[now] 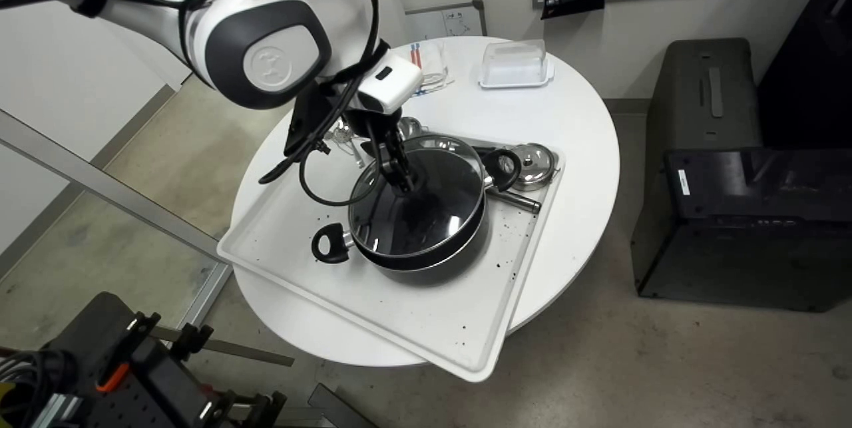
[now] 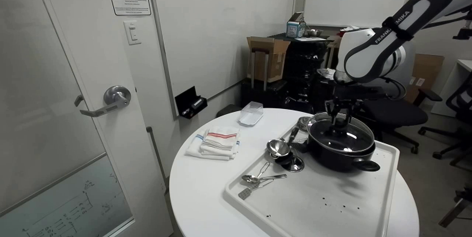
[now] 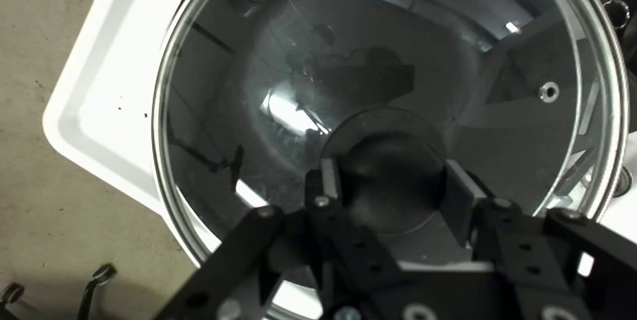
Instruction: Put the lid on the pot
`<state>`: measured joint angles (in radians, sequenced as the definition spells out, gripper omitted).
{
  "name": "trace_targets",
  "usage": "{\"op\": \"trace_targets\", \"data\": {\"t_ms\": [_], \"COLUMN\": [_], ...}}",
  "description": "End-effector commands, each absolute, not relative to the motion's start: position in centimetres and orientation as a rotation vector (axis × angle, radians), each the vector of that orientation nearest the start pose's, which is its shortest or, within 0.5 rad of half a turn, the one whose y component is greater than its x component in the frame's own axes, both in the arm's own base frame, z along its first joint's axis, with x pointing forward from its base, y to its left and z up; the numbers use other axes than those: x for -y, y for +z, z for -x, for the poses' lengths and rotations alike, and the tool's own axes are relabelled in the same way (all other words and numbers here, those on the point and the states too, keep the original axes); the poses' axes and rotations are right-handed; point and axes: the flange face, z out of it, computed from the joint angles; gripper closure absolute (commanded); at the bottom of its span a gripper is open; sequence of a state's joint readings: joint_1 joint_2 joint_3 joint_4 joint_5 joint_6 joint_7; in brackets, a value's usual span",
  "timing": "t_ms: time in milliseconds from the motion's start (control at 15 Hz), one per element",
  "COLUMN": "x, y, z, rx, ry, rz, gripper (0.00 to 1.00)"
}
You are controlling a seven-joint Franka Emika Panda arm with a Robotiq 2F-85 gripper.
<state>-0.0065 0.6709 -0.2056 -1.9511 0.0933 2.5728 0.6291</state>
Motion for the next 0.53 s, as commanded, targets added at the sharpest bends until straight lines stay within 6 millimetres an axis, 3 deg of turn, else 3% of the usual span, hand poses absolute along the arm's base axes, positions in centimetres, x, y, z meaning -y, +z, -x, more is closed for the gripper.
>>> {"op": "trace_targets", "data": {"t_ms": [0,467], "x": [13.25,13.22], "y": [14.04,13.60], "z": [-59.97,-59.34], "rx": [-1.412,-1.416], "ry": [0.027,0.044], "rz": [2.891,2.898], "gripper": [0.75,0.75]}}
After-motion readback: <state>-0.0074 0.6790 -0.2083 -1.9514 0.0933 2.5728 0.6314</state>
